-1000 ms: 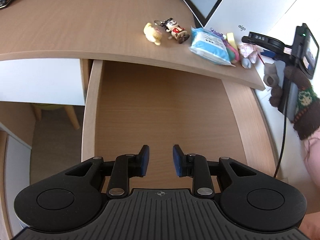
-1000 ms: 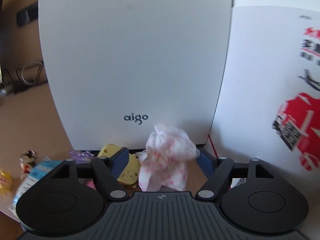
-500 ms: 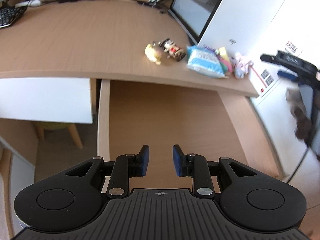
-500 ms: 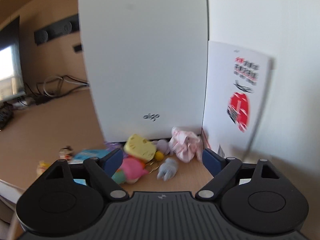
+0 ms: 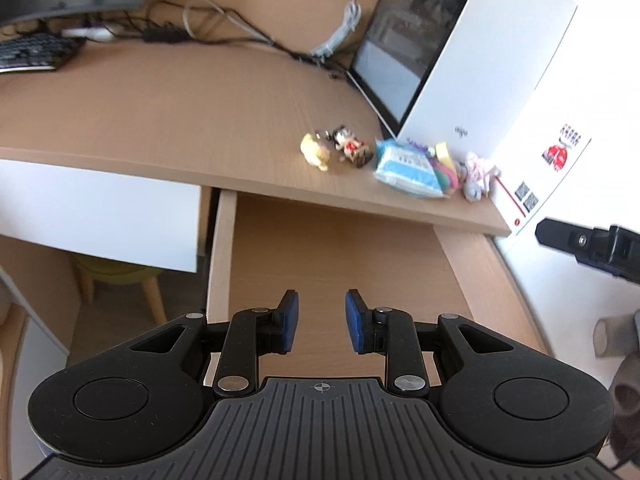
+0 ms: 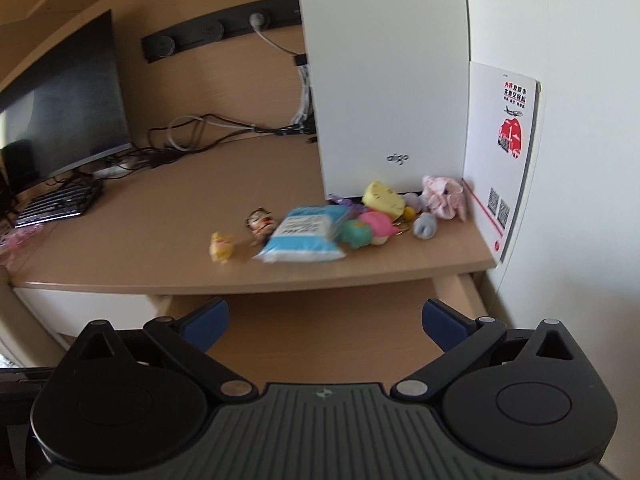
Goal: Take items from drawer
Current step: 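Release the pink lace cloth beside the gray bunny with the right gripper, then bring both grippers to the front panel of the open drawer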
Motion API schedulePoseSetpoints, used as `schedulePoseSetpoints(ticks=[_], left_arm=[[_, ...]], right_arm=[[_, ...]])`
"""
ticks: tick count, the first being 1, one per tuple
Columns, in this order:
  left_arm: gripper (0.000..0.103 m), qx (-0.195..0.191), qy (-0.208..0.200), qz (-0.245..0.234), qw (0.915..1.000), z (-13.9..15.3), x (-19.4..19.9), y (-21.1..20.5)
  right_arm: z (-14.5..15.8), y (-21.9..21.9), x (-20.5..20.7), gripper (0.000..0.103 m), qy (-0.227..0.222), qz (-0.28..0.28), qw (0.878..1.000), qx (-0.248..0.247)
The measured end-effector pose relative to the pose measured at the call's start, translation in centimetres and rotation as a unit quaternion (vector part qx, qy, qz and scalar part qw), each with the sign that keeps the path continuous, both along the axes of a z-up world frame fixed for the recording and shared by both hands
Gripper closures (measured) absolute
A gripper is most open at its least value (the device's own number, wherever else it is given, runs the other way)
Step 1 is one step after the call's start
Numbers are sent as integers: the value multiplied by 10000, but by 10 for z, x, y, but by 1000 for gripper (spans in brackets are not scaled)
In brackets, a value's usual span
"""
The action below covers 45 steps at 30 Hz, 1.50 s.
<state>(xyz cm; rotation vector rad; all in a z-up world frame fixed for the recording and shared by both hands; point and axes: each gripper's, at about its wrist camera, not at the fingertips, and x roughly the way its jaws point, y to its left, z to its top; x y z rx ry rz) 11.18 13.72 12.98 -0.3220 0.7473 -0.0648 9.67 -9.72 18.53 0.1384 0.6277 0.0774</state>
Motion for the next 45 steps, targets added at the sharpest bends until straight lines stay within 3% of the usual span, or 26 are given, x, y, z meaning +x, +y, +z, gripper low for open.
schedulePoseSetpoints(ticks=[6, 10, 15, 18, 21, 24, 32, 41, 45], left_arm=[[75, 297, -463, 223, 9982, 12, -62, -35], [75, 521, -621, 263, 9964, 9, -112, -66], [75, 872, -792, 262, 9927, -19, -162, -100], [75, 996, -582, 399, 9925, -47, -177, -114], [75, 1103, -246, 496, 9924, -73, -184, -121], [75, 1284, -158, 517, 9903, -94, -183, -125], [75, 1491, -524, 722, 9848, -123, -168, -129], [75, 1267, -659, 660, 9875, -143, -155, -133], [75, 1342, -691, 619, 9866, -148, -146, -139]], right_arm=[[3, -9, -67, 0, -281, 151, 9993, 194], [-13, -12, -124, 0, -503, 356, 9981, -16], [-48, -21, -182, 0, -519, 441, 9976, -117], [-76, -30, -203, 0, -472, 418, 9977, -252], [-105, -38, -210, 0, -407, 175, 9982, -415], [-130, -47, -207, 0, -289, -97, 9988, -390], [-175, -51, -204, 0, -466, -442, 9951, -758], [-199, -58, -208, 0, -460, -410, 9932, -989], [-199, -71, -200, 0, -308, -695, 9948, -676]])
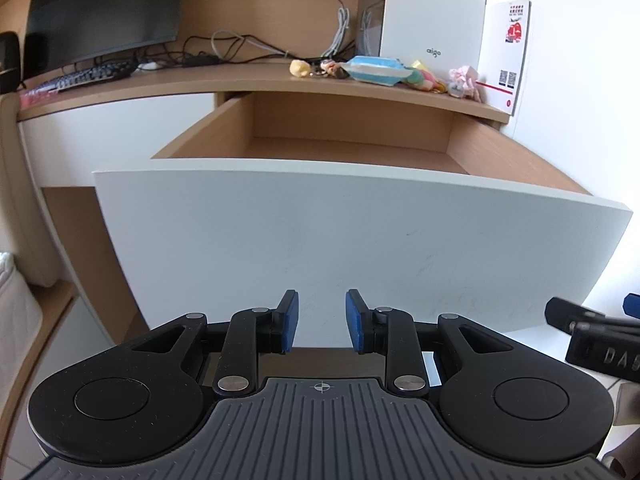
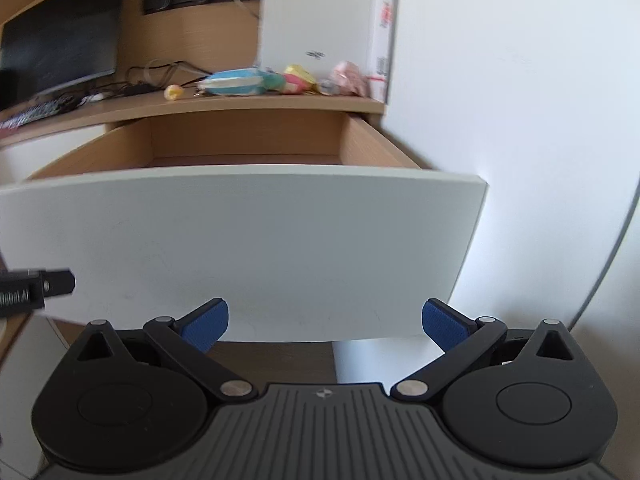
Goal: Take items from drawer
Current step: 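Push the drawer front with both grippers until the drawer closes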
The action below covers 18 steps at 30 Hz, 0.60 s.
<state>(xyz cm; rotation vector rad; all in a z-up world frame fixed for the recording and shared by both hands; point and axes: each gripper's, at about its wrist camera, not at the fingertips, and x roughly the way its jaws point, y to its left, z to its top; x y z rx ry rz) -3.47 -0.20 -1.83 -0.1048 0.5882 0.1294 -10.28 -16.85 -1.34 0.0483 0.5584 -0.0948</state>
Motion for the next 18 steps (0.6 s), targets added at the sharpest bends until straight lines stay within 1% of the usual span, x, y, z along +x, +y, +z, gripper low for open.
schedulePoseSetpoints(ticks=[2, 5, 7, 10, 13, 15, 18], left_arm=[[75, -89, 25, 14, 10000, -2, 5, 0], [75, -118, 30, 10, 9999, -3, 12, 0], [75, -114, 26, 7, 9999, -3, 17, -1], [75, -118, 14, 3, 9999, -3, 20, -2], [74, -12, 48, -41, 10000, -5, 25, -4], [74, -44, 86, -72, 9999, -8, 27, -4], [74, -100, 120, -47, 9999, -10, 30, -3]], right_arm=[[-2, -2, 5, 0, 36, -75, 9999, 67], [-1, 1, 11, 0, -38, 14, 9998, -171], [0, 3, 14, 0, -130, 60, 9996, -246], [-2, 4, 22, 0, -66, 49, 9997, -209], [-2, 6, 26, 0, -93, 119, 9996, -244], [-2, 7, 26, 0, -143, 122, 9994, -296], [-5, 6, 29, 0, -75, 95, 9996, -253]])
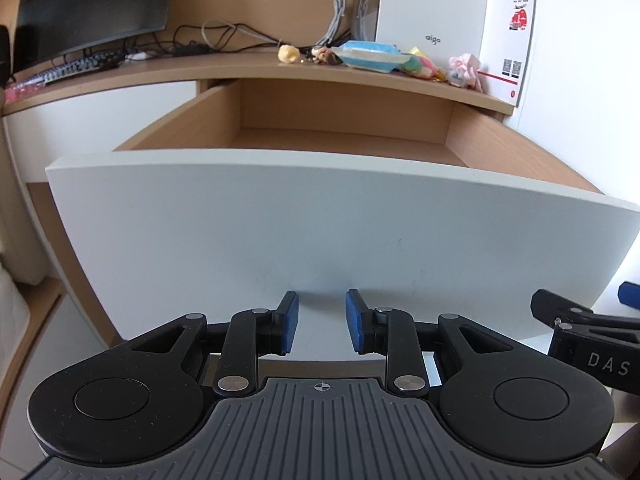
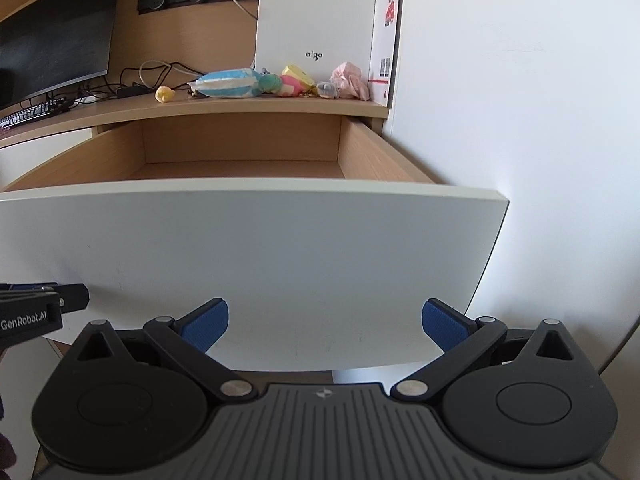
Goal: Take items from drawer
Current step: 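Push the drawer front with both grippers until the drawer closes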
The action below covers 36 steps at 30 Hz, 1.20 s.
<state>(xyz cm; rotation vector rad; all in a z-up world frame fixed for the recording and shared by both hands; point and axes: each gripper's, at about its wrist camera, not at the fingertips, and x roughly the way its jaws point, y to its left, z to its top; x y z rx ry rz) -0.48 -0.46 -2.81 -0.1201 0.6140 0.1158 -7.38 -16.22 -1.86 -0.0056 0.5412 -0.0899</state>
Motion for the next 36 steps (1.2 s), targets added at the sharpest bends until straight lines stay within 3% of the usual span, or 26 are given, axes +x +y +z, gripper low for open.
schedulePoseSetpoints(ticks=[12, 24, 36], left_arm=[[74, -66, -61, -42, 10000, 3, 13, 11], [74, 394, -380, -168, 9984, 10, 22, 25], [74, 383, -346, -173, 9985, 10, 58, 31]], right_arm=[[2, 15, 27, 0, -183, 260, 9995, 38], [2, 26, 56, 0, -88, 199, 9997, 76], [5, 27, 91, 0, -109, -5, 9997, 227]])
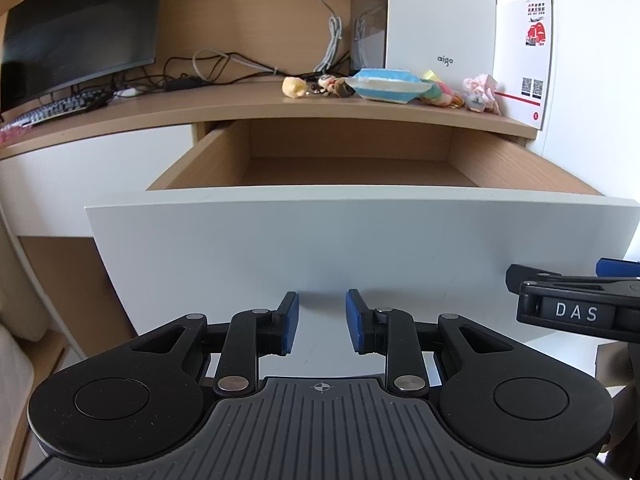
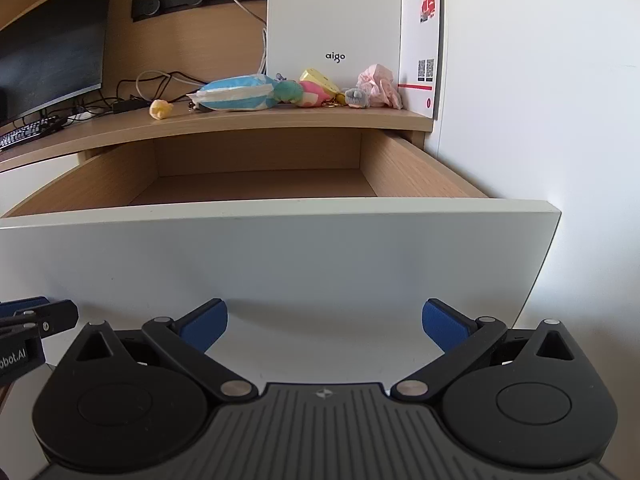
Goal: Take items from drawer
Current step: 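Push the drawer front with both grippers until the drawer closes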
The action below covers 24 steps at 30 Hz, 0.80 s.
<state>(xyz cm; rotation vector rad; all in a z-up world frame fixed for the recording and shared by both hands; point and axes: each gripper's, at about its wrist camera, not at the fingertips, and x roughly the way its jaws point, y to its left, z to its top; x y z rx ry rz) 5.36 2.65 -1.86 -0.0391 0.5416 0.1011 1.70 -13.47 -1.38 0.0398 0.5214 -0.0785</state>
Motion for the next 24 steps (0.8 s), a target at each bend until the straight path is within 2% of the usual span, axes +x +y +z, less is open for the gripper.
schedulePoseSetpoints(ticks=[15, 24], left_arm=[[74, -178, 119, -189, 9996, 3, 43, 14], [74, -221, 113, -203, 9995, 3, 65, 18]], right_arm=[[-2, 13, 44, 0, 113, -265, 9996, -76], [11, 14, 54, 0, -155, -468, 9984, -261]])
